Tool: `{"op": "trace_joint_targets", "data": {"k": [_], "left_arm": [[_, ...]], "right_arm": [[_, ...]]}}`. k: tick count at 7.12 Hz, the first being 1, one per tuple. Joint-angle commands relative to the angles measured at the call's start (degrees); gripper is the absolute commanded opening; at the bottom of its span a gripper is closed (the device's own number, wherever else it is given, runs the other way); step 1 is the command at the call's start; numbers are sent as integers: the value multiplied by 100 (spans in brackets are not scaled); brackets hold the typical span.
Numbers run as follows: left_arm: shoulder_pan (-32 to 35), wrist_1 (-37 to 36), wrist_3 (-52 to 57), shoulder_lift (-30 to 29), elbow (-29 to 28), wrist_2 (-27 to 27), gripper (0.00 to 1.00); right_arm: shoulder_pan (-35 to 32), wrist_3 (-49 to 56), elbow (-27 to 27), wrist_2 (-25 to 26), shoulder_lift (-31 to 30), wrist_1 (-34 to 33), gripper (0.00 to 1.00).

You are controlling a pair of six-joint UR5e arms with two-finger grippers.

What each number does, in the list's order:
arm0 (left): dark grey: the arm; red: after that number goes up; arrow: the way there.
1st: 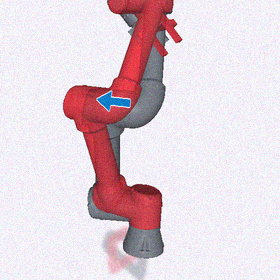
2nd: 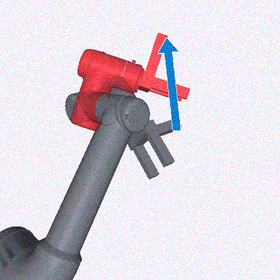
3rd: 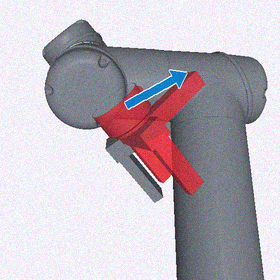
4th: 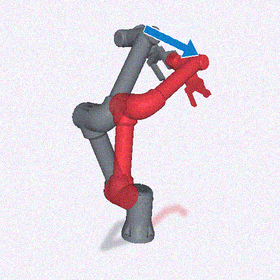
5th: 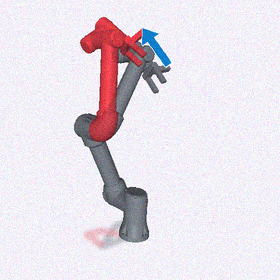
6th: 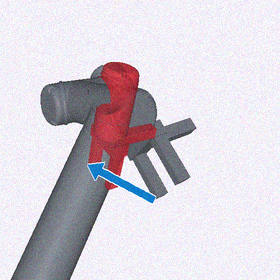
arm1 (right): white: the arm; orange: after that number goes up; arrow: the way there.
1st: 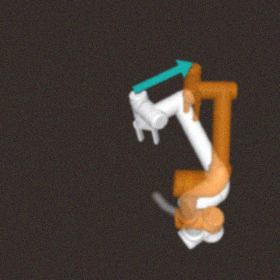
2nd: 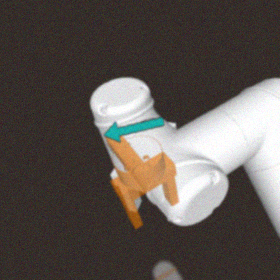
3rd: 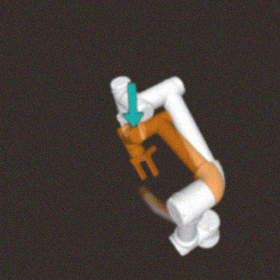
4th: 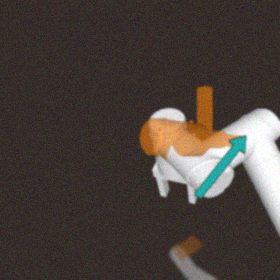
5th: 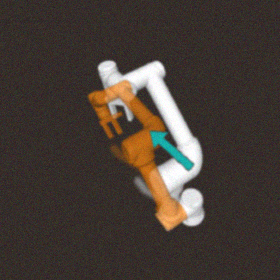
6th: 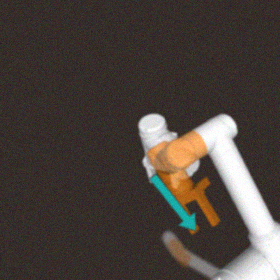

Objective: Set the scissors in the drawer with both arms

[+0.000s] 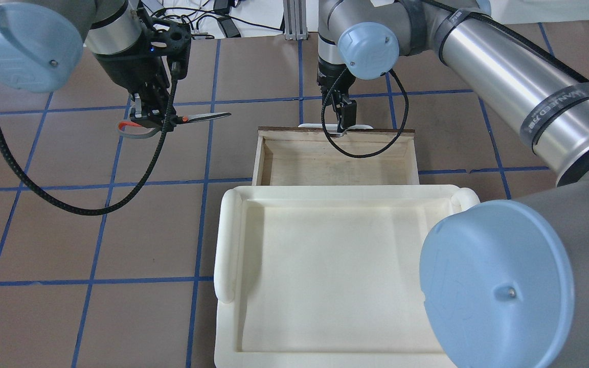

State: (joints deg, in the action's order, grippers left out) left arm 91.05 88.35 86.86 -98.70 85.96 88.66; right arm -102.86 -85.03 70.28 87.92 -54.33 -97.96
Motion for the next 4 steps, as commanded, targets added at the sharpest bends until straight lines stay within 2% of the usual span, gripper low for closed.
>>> {"op": "trace_joint_targets", "data": {"k": [1,3,4], "left_arm": [[0,7,7,0,0,3,0],[0,-1,7,9,0,-6,0],[35,-2,-2,52,0,-76,0]], "right_arm": [[3,-49,20,76,-312,162,100],[90,55,29,85,-805,523,100],[256,805,73,259,-981,585,100]]}}
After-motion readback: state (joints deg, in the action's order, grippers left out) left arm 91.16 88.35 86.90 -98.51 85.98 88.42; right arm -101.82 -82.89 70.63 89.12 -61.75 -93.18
